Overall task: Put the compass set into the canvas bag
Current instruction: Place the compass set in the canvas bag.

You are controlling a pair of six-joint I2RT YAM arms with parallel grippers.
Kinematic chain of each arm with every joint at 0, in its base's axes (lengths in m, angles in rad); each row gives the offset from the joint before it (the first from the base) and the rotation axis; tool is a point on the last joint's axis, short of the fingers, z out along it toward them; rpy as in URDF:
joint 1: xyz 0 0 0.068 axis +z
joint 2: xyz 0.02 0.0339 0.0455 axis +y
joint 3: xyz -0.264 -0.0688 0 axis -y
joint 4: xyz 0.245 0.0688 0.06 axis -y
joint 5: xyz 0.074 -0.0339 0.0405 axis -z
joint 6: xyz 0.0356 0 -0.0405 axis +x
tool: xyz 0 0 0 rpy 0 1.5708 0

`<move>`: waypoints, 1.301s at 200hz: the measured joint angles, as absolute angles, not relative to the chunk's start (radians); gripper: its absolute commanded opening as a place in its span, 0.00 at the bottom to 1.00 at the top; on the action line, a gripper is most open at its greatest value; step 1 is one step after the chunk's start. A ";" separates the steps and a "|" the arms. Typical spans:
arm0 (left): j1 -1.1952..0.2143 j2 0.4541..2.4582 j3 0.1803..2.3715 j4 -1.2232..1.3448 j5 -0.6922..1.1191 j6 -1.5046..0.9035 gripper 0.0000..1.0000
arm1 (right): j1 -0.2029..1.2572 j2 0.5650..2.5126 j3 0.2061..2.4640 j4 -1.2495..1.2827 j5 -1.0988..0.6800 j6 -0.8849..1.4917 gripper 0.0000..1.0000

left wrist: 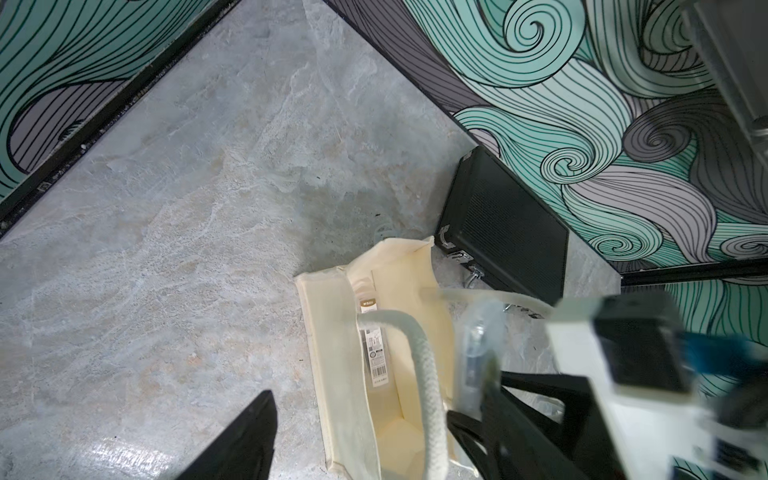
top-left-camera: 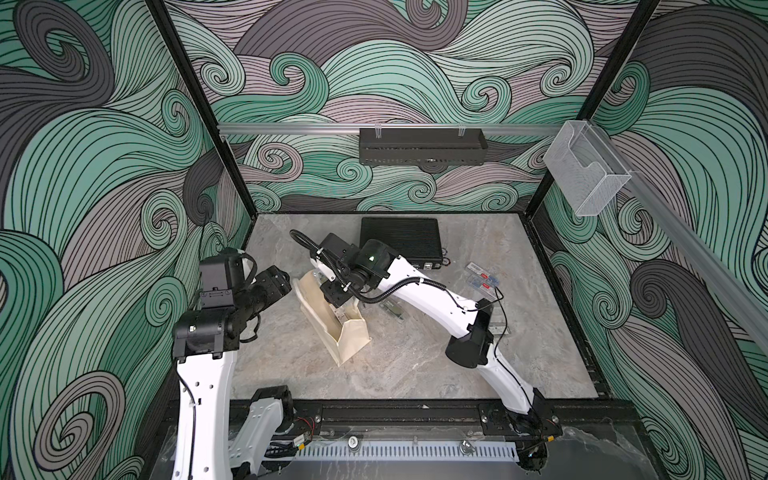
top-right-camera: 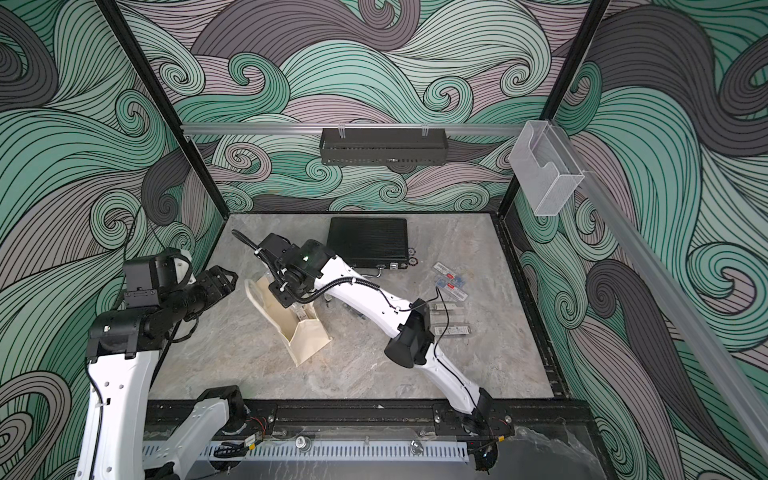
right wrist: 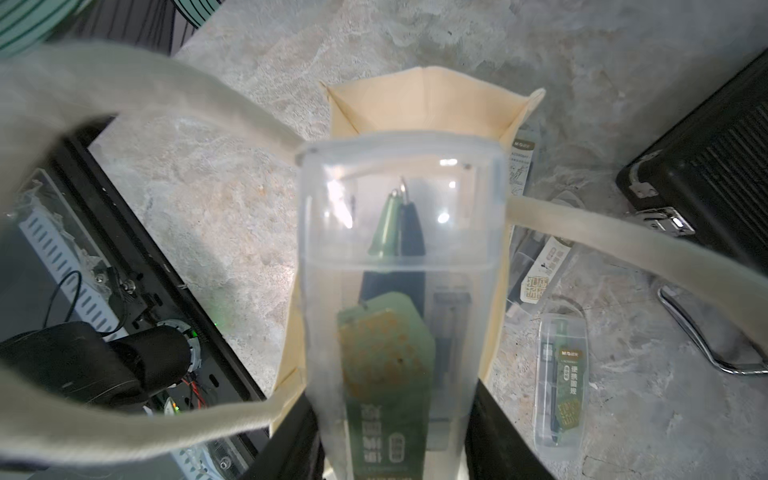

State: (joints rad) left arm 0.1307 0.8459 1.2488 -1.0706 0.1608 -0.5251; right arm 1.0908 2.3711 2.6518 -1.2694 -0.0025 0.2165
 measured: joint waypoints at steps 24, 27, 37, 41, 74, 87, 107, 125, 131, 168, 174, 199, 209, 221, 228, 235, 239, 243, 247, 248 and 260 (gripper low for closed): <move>0.130 0.849 1.250 -1.073 0.161 -0.530 0.78 | 1.091 2.415 2.656 -1.272 -0.007 0.221 0.49; 0.131 0.849 1.250 -1.073 0.161 -0.530 0.78 | 1.091 2.419 2.656 -1.273 -0.007 0.221 0.50; 0.131 0.849 1.249 -1.073 0.161 -0.531 0.78 | 1.091 2.428 2.653 -1.273 -0.007 0.225 0.50; 0.130 0.850 1.249 -1.073 0.161 -0.532 0.78 | 1.091 2.430 2.649 -1.273 -0.007 0.228 0.50; 0.130 0.853 1.238 -1.071 0.161 -0.532 0.78 | 1.090 2.432 2.600 -1.275 -0.008 0.264 0.50; 0.130 0.853 1.227 -1.070 0.161 -0.533 0.78 | 1.089 2.436 2.589 -1.277 -0.008 0.274 0.50; 0.130 0.854 1.204 -1.069 0.161 -0.534 0.78 | 1.088 2.450 2.589 -1.277 -0.007 0.292 0.53; 0.130 0.854 1.187 -1.069 0.162 -0.535 0.78 | 1.088 2.460 2.589 -1.277 -0.005 0.303 0.57; 0.130 0.854 1.184 -1.069 0.162 -0.535 0.78 | 1.088 2.462 2.589 -1.277 -0.004 0.308 0.59; 0.130 0.854 1.181 -1.069 0.166 -0.536 0.78 | 1.089 2.463 2.605 -1.279 -0.003 0.302 0.67; 0.130 0.854 1.181 -1.069 0.167 -0.536 0.78 | 1.089 2.463 2.613 -1.280 -0.003 0.295 0.69; 0.130 0.856 1.181 -1.069 0.172 -0.536 0.78 | 1.090 2.453 2.639 -1.276 -0.003 0.276 0.71; 0.130 0.860 1.181 -1.068 0.176 -0.536 0.78 | 1.090 2.438 2.640 -1.277 -0.002 0.265 0.72; 0.130 0.865 1.181 -1.069 0.181 -0.536 0.78 | 1.090 2.416 2.640 -1.277 -0.001 0.254 0.73; 0.131 0.869 1.181 -1.068 0.185 -0.536 0.78 | 1.090 2.400 2.640 -1.277 0.001 0.243 0.73; 0.130 0.873 1.181 -1.068 0.188 -0.535 0.78 | 1.090 2.379 2.640 -1.276 0.002 0.234 0.73; 0.131 0.874 1.181 -1.068 0.189 -0.536 0.78 | 1.090 2.365 2.640 -1.277 0.004 0.228 0.73; 0.131 0.876 1.181 -1.069 0.190 -0.535 0.78 | 1.090 2.350 2.639 -1.277 0.004 0.221 0.73; 0.130 0.876 1.181 -1.068 0.191 -0.535 0.78 | 1.090 2.339 2.639 -1.276 0.004 0.217 0.73; 0.130 0.876 1.181 -1.068 0.191 -0.535 0.78 | 1.089 2.333 2.639 -1.277 0.004 0.215 0.73; 0.131 0.875 1.181 -1.068 0.193 -0.535 0.78 | 1.087 2.285 2.635 -1.275 0.006 0.200 0.73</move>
State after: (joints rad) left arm 0.1307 0.8753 1.1809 -1.0683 0.1928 -0.5354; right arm 1.0870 2.2852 2.6347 -1.2755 0.0063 0.1997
